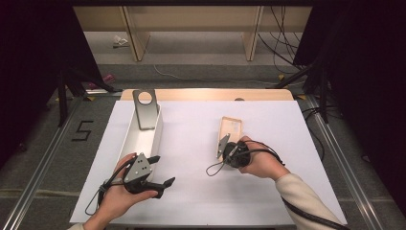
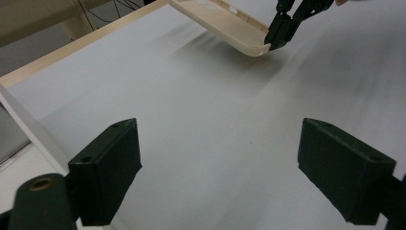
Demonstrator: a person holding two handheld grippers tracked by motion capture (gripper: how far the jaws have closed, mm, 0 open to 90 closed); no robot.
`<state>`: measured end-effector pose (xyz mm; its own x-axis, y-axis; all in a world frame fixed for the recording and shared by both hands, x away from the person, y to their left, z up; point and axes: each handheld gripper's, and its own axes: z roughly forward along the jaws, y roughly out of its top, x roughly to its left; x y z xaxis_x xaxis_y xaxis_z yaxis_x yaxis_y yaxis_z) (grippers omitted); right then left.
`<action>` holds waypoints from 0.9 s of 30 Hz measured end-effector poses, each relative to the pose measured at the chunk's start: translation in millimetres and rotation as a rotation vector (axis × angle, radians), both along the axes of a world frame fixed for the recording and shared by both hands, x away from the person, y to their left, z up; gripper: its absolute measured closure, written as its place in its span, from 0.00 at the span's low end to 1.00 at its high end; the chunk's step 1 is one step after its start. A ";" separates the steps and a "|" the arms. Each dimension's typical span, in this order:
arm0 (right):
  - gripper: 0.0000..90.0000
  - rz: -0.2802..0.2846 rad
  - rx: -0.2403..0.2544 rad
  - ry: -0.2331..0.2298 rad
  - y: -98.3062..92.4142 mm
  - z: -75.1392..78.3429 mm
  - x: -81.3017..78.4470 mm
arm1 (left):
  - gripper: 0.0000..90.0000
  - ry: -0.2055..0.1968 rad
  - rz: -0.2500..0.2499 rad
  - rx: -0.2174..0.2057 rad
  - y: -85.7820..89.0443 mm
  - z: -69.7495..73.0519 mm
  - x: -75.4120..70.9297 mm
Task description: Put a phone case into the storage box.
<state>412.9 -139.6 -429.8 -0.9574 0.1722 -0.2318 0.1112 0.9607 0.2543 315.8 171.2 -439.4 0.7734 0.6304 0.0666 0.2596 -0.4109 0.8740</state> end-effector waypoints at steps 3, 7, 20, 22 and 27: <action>0.98 -0.011 0.056 0.002 -5.5 4.6 -0.9 | 0.16 0.001 0.000 0.000 -0.1 -0.1 0.0; 0.98 -0.024 0.126 0.018 -9.6 8.6 -3.7 | 0.16 0.000 0.001 -0.001 0.0 0.1 -0.1; 0.98 -0.021 0.232 0.040 -17.4 16.0 -12.1 | 0.16 -0.001 0.005 -0.006 0.4 0.2 0.1; 0.98 -0.012 0.252 0.045 -19.0 16.5 -13.4 | 0.16 -0.003 0.005 -0.007 0.3 0.6 -0.1; 0.98 -0.002 0.281 0.056 -21.9 16.8 -17.8 | 0.17 -0.001 0.006 -0.012 0.4 1.3 0.1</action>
